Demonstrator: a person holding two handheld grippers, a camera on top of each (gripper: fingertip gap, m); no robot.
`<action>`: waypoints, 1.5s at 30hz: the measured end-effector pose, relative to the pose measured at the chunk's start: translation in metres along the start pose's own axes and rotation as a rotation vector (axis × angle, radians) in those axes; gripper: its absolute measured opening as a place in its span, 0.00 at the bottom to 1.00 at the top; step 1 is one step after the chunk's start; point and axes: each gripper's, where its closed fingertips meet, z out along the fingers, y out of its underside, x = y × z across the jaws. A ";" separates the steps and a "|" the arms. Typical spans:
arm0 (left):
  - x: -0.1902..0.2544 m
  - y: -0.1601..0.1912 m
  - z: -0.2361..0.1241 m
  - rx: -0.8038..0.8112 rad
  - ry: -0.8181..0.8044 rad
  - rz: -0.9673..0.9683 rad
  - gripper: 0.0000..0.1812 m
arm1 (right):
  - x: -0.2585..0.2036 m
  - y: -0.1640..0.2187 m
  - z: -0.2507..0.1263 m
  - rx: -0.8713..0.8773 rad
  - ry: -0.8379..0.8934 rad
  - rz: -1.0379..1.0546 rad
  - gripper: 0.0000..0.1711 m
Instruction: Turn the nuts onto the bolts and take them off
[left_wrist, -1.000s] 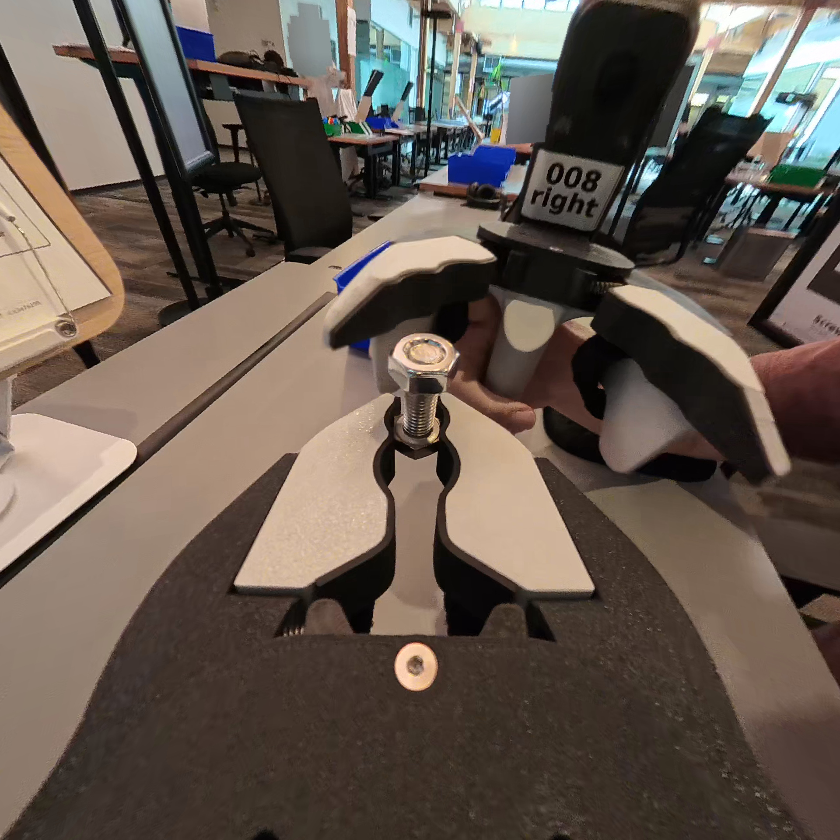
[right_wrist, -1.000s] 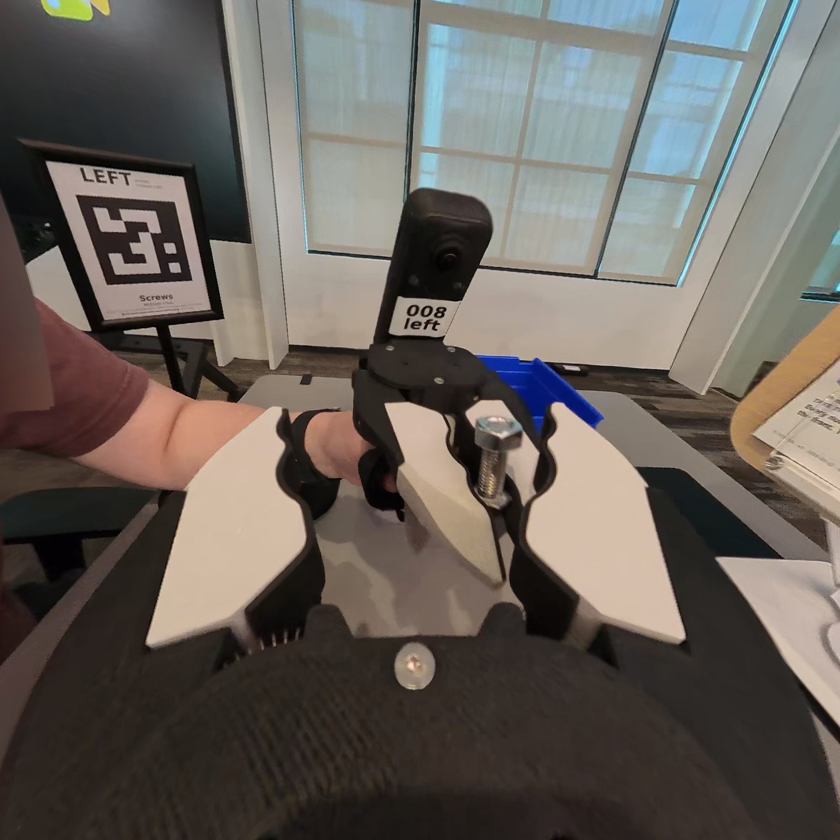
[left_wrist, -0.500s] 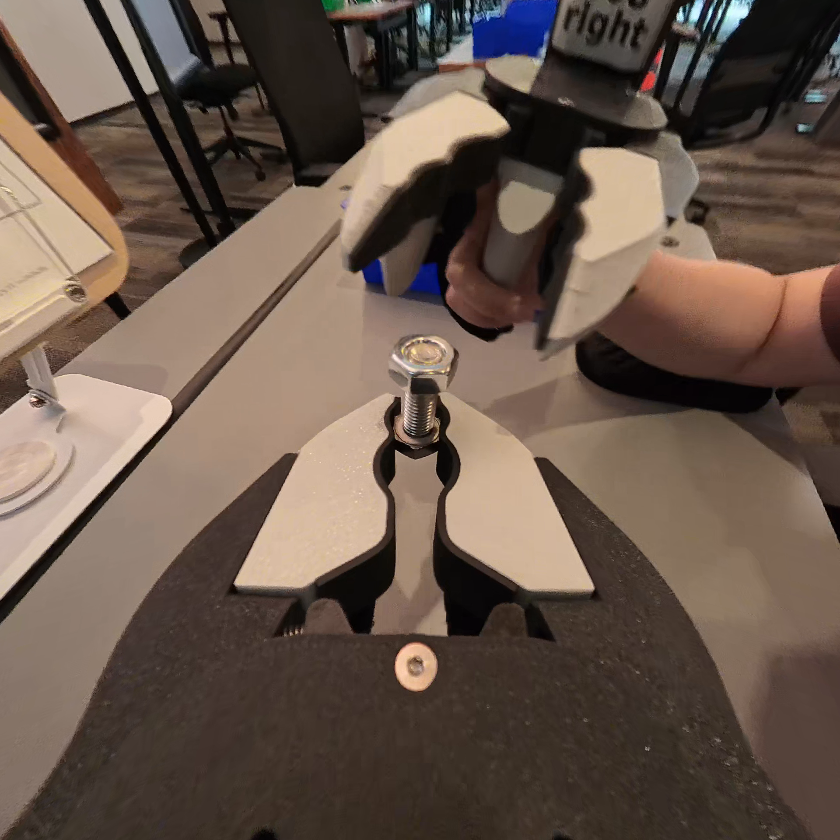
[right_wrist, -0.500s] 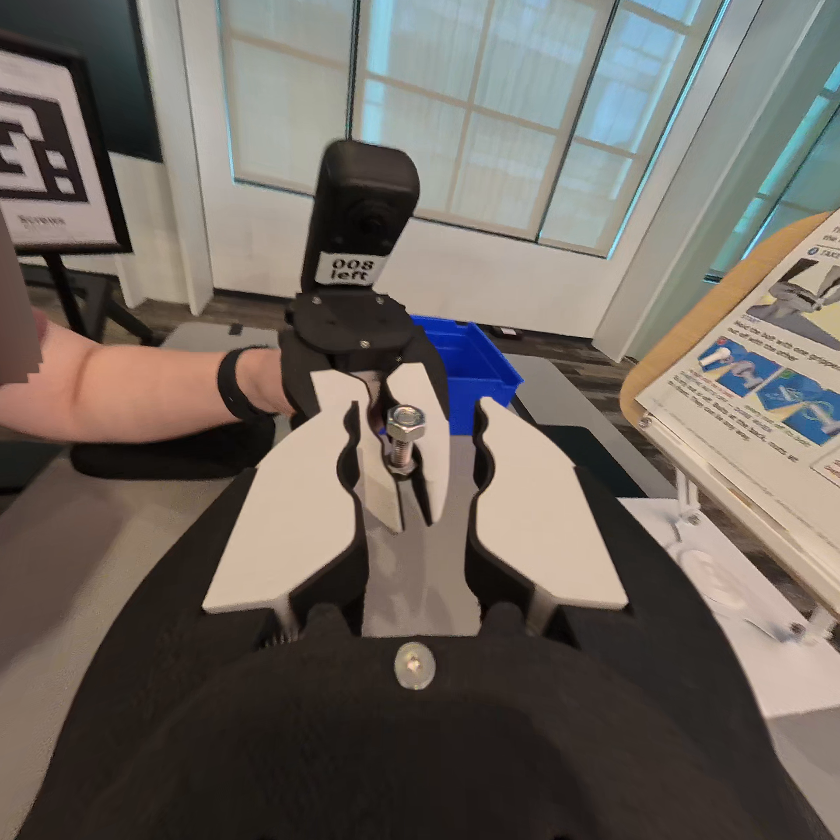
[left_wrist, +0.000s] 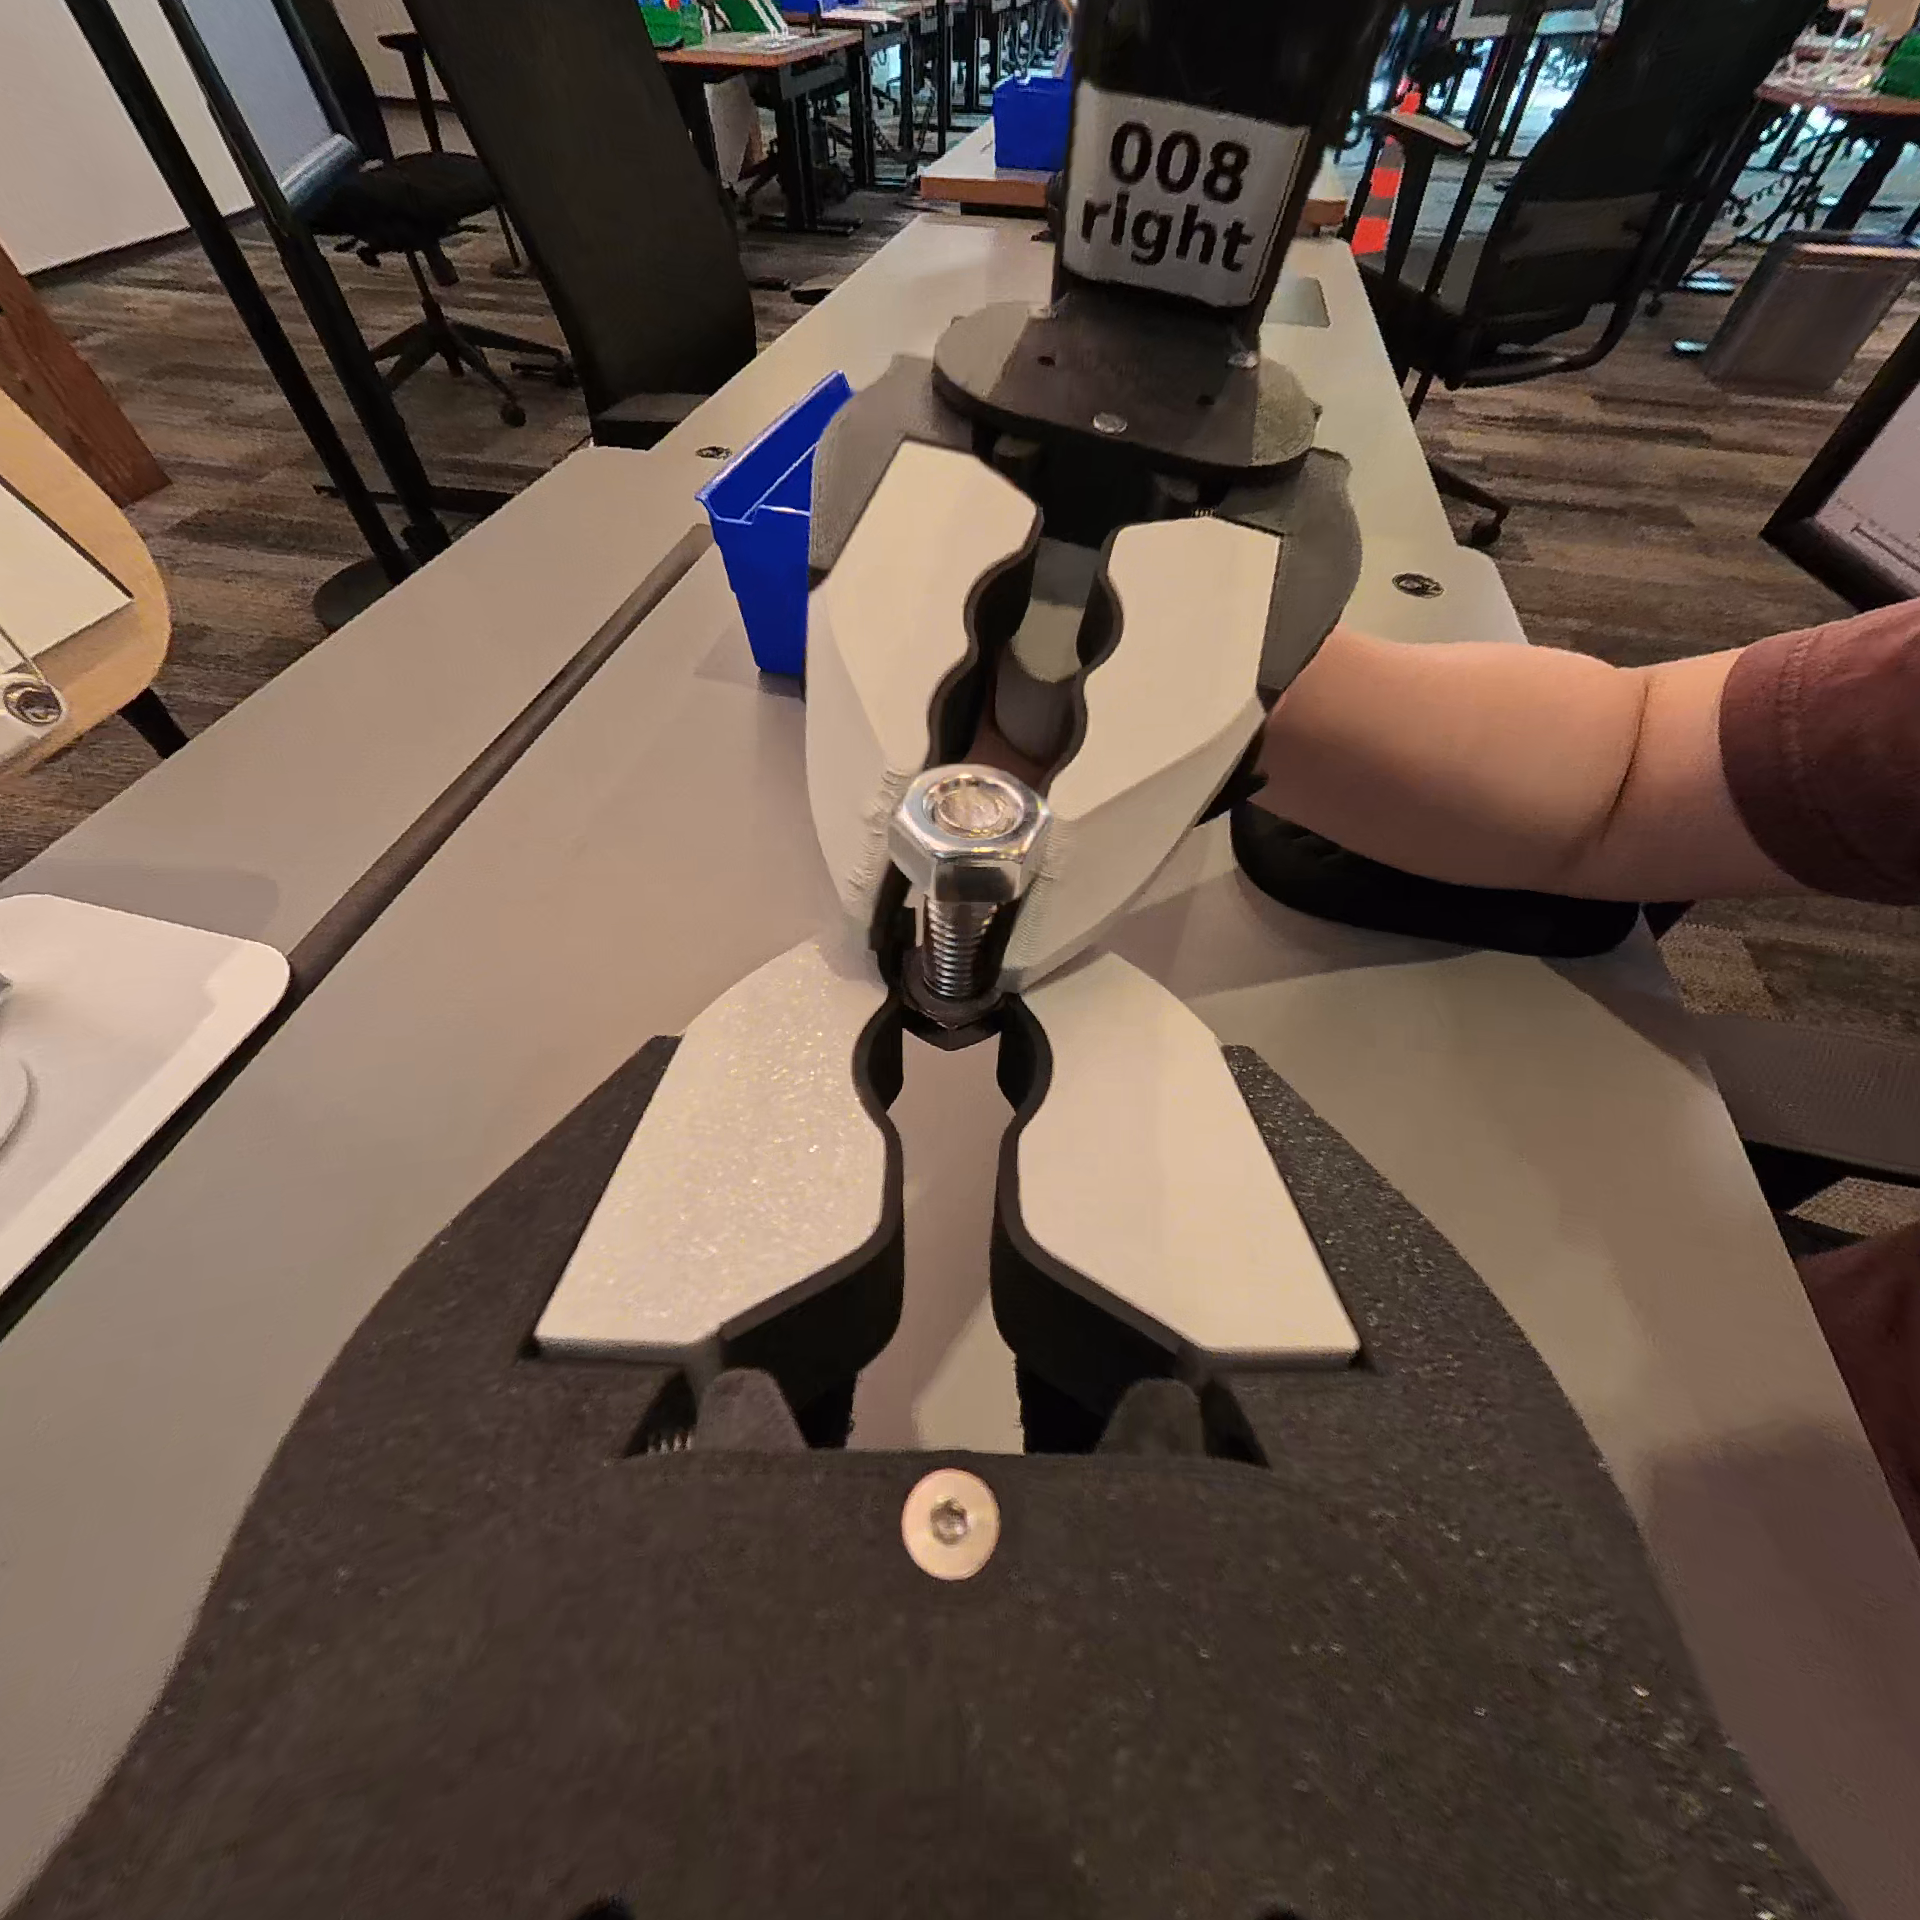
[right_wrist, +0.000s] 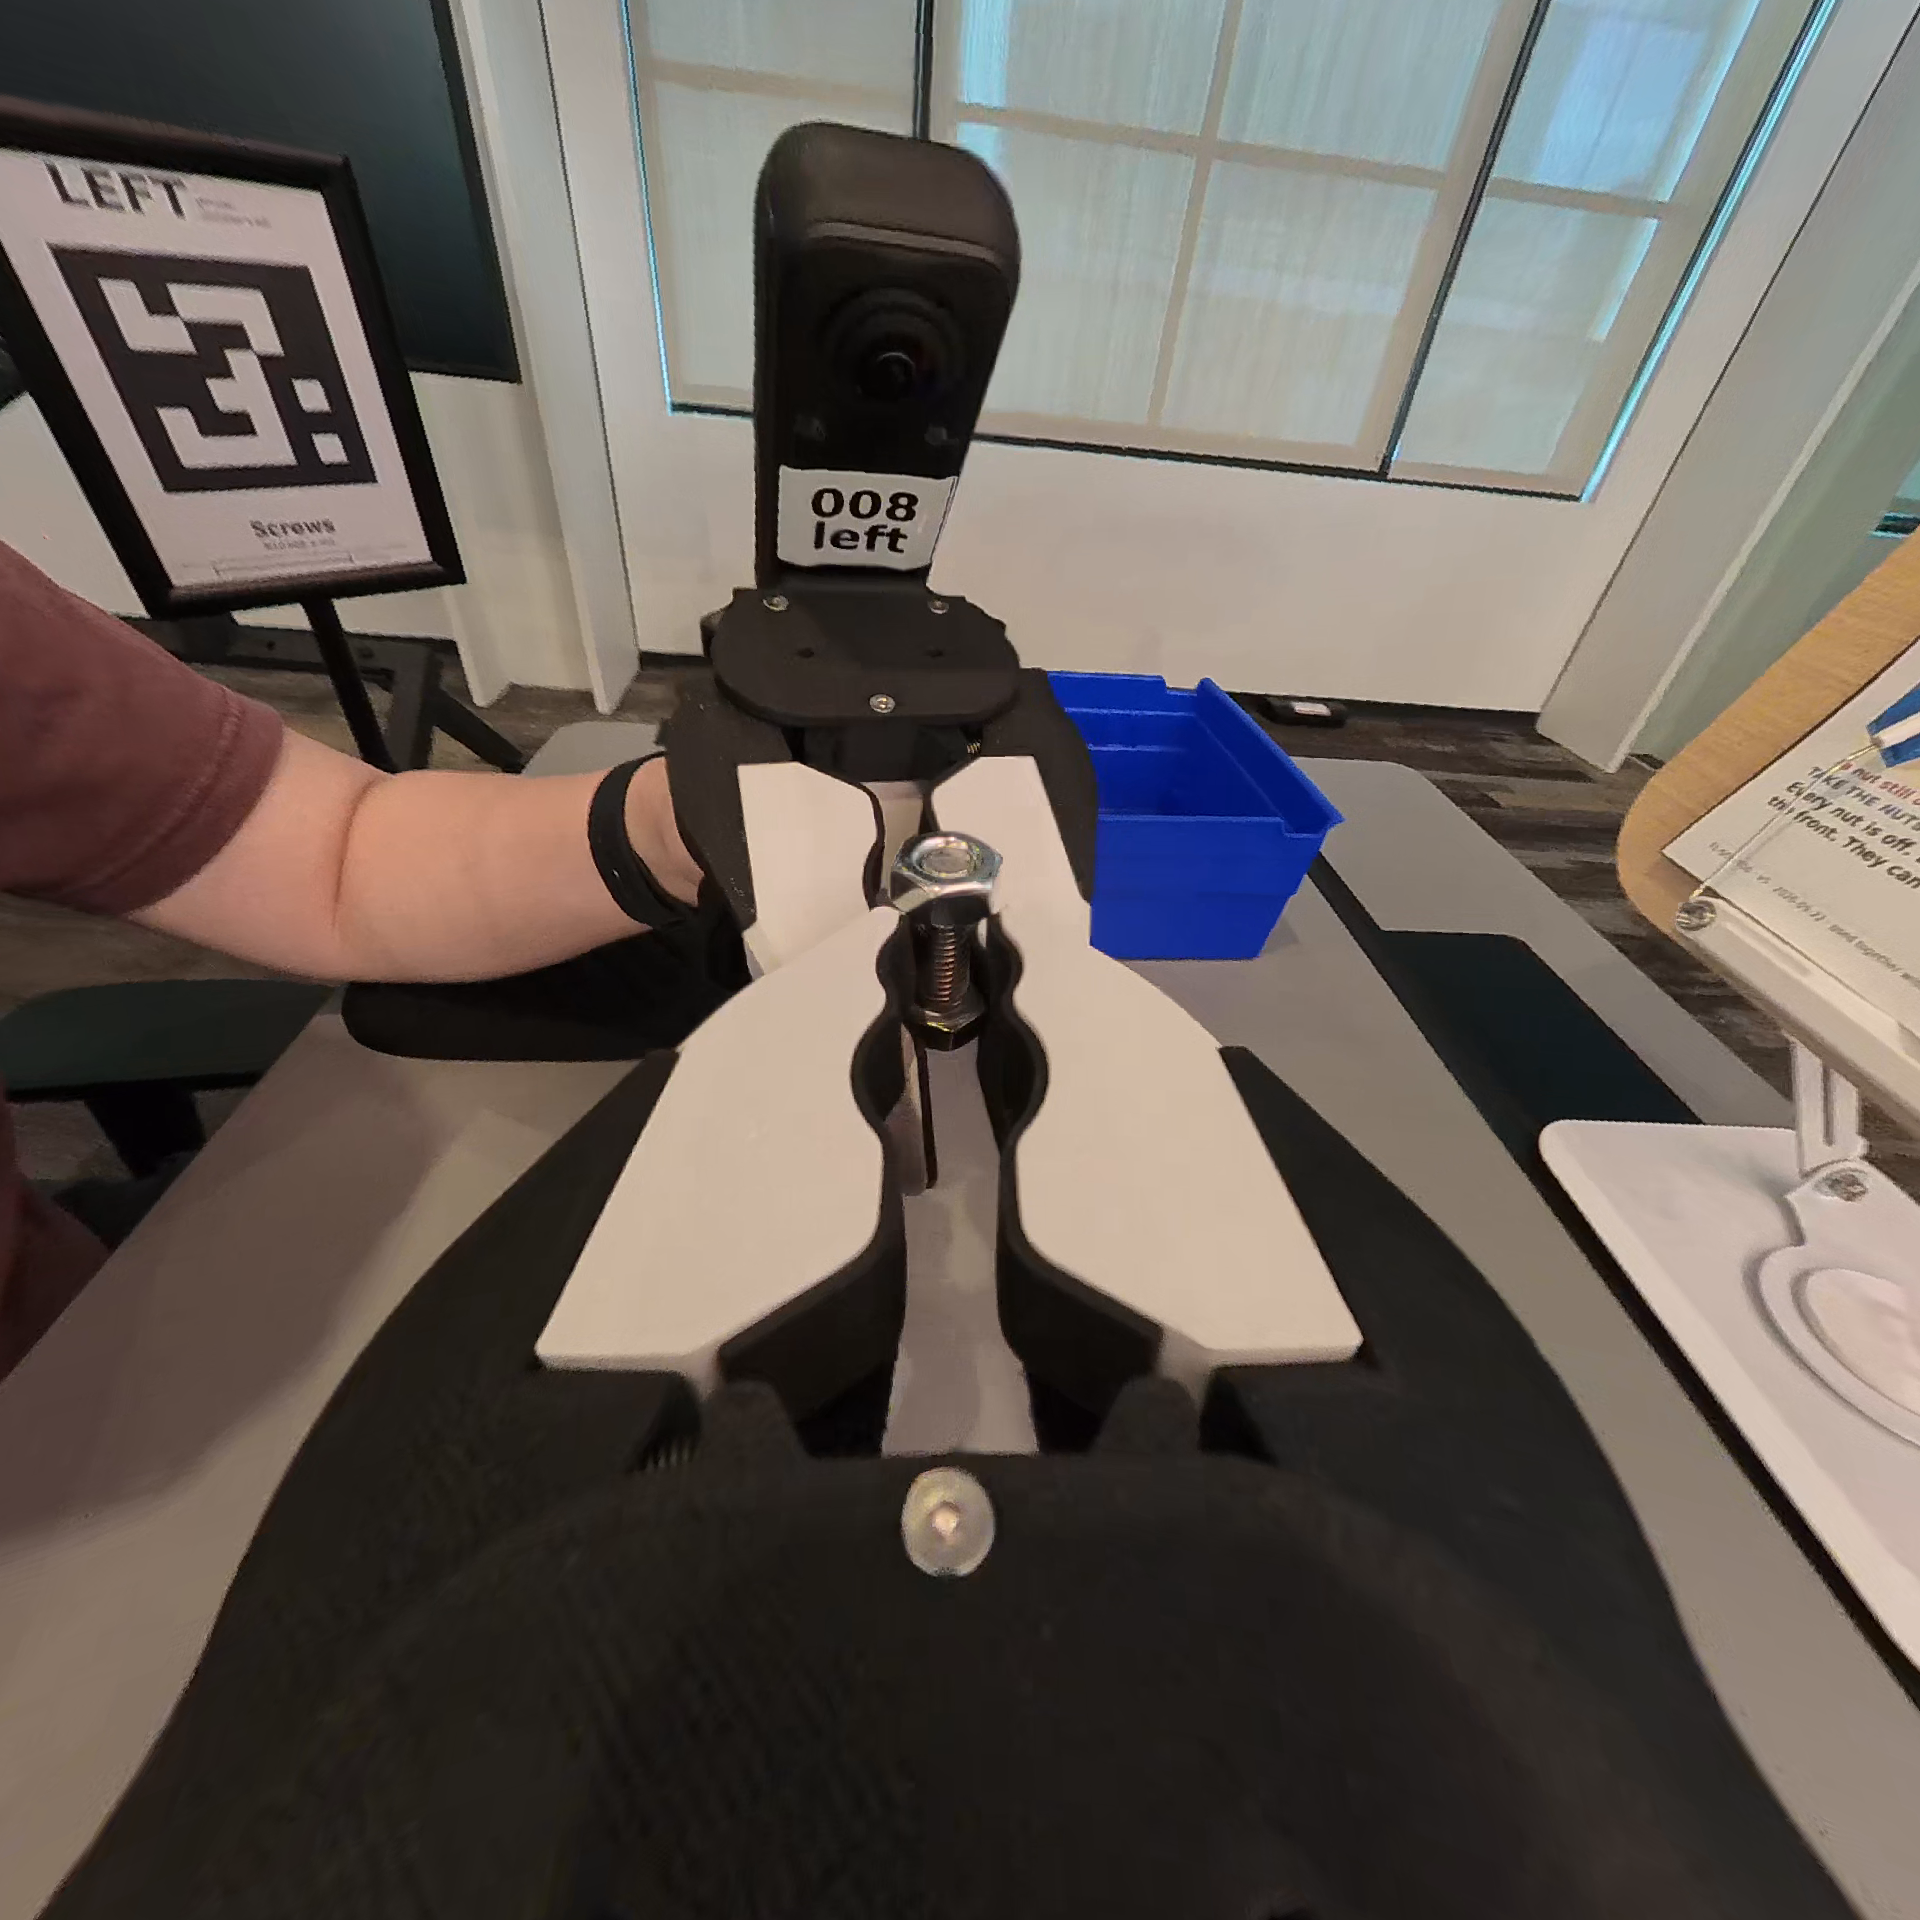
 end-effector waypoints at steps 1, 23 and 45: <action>0.000 -0.001 0.000 0.010 0.002 -0.005 0.07 | -0.001 -0.001 0.000 0.015 -0.014 0.022 0.06; 0.000 -0.013 -0.004 0.079 -0.009 -0.017 0.08 | 0.001 -0.015 -0.005 0.203 -0.096 0.173 0.06; 0.006 -0.003 0.006 0.001 -0.029 0.050 0.07 | -0.017 -0.026 -0.010 0.157 -0.109 0.014 0.37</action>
